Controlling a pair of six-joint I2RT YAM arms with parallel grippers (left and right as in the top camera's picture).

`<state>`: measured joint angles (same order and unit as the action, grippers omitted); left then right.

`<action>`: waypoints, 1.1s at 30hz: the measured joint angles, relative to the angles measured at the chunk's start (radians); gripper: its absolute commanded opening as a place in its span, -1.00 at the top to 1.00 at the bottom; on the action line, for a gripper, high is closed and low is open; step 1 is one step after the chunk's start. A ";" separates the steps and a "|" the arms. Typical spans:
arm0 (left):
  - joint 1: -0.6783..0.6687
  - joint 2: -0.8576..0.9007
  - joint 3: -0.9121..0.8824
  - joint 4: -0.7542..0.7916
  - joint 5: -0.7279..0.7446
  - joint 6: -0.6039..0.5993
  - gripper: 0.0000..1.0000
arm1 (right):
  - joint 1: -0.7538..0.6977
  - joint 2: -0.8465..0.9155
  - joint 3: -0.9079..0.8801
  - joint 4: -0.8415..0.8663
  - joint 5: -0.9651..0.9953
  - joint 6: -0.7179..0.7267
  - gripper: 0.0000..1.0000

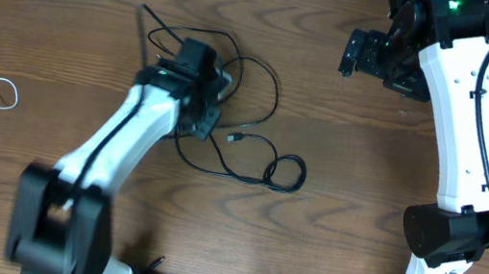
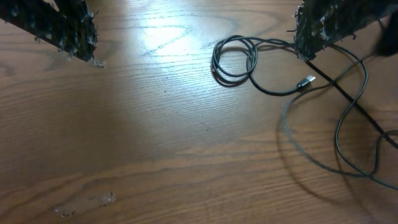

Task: Untangle cables

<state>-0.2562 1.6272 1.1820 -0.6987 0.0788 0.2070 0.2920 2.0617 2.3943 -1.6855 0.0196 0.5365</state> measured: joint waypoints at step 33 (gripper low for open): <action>-0.119 -0.051 0.224 -0.134 0.003 -0.266 -0.29 | 0.000 0.000 0.000 0.000 0.000 0.000 -0.98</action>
<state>-0.3752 1.5764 1.4063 -0.8326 0.0818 -0.0589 0.2920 2.0617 2.3943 -1.6859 0.0196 0.5369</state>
